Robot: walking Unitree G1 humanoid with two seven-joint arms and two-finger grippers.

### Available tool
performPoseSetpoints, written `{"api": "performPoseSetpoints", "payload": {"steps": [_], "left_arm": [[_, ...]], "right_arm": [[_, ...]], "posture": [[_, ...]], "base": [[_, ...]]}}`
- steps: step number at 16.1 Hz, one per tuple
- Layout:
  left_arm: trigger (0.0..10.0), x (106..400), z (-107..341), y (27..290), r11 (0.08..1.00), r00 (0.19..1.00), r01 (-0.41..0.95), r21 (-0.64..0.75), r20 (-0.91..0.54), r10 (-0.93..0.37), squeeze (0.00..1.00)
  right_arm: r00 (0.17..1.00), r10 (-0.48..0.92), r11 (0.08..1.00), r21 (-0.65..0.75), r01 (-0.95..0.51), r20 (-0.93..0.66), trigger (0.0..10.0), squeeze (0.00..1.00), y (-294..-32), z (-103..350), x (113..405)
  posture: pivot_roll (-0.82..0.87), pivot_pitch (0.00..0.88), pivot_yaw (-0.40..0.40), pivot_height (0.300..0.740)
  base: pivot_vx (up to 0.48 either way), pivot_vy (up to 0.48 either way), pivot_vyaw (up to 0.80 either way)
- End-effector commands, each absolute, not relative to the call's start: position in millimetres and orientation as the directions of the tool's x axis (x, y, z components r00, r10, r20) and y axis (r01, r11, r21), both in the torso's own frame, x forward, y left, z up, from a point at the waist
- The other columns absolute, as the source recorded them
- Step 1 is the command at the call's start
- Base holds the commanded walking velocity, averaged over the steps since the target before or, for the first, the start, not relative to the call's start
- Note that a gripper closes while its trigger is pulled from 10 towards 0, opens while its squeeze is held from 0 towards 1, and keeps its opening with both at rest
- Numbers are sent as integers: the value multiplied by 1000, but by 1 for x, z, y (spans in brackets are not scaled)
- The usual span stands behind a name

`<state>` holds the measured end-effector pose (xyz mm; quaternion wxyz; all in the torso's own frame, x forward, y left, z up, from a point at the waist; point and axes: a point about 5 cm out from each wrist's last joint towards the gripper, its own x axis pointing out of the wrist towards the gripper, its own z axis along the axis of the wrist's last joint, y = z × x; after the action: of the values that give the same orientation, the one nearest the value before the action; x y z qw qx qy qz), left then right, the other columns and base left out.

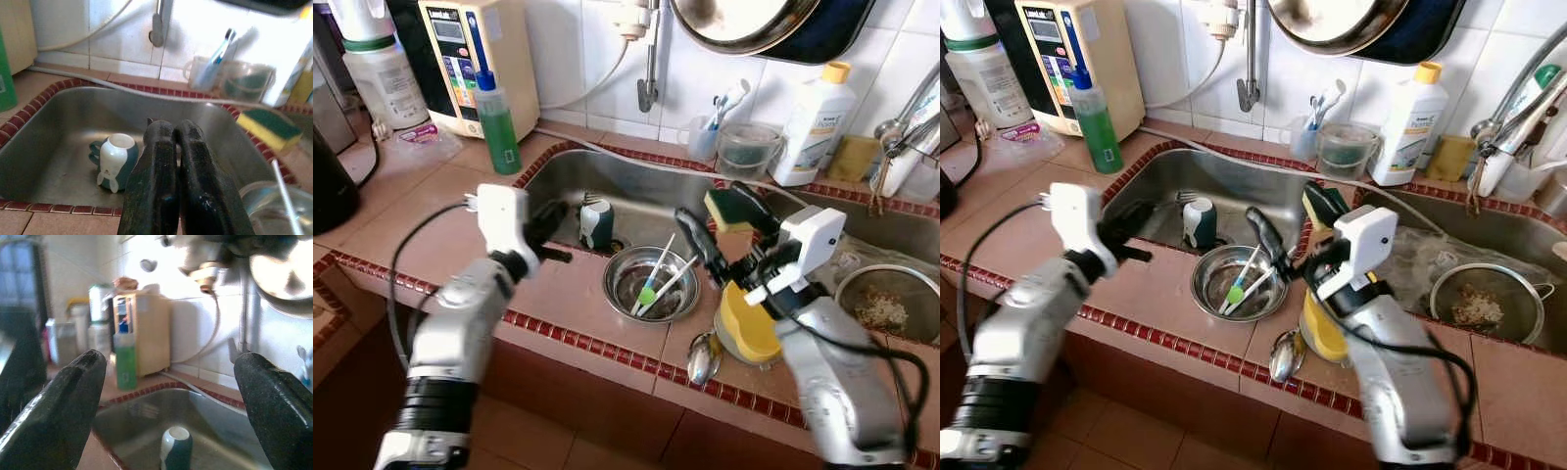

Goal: Kitchen organization

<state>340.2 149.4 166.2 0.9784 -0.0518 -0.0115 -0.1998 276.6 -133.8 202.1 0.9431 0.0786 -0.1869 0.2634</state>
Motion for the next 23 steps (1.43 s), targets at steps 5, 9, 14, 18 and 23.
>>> {"api": "performPoseSetpoints", "payload": {"steps": [5,9,14,18,23], "left_arm": [[10000,350,165,142,926,927,374,-46,58,-372,0],[10000,359,171,141,918,918,390,-67,99,-383,0],[10000,374,173,132,915,916,399,-60,82,-393,0],[10000,386,189,124,872,871,489,-33,80,-486,0],[10000,394,197,128,834,833,552,10,41,-552,0]], "right_arm": [[836,400,874,118,-471,376,10000,0,-134,201,284],[835,391,876,121,-466,386,10000,0,-132,204,286],[829,423,857,135,-497,367,10000,0,-127,205,281],[843,463,852,125,-508,275,10000,0,-138,196,259],[862,457,864,119,-489,220,10000,0,-140,187,221]], "posture": [[-174,6,12,740],[-178,1,22,740],[-184,18,18,740],[-213,100,21,740],[-252,218,34,740]], "base": [[0,0,0],[0,0,0],[0,0,0],[0,0,0],[0,0,0]]}}
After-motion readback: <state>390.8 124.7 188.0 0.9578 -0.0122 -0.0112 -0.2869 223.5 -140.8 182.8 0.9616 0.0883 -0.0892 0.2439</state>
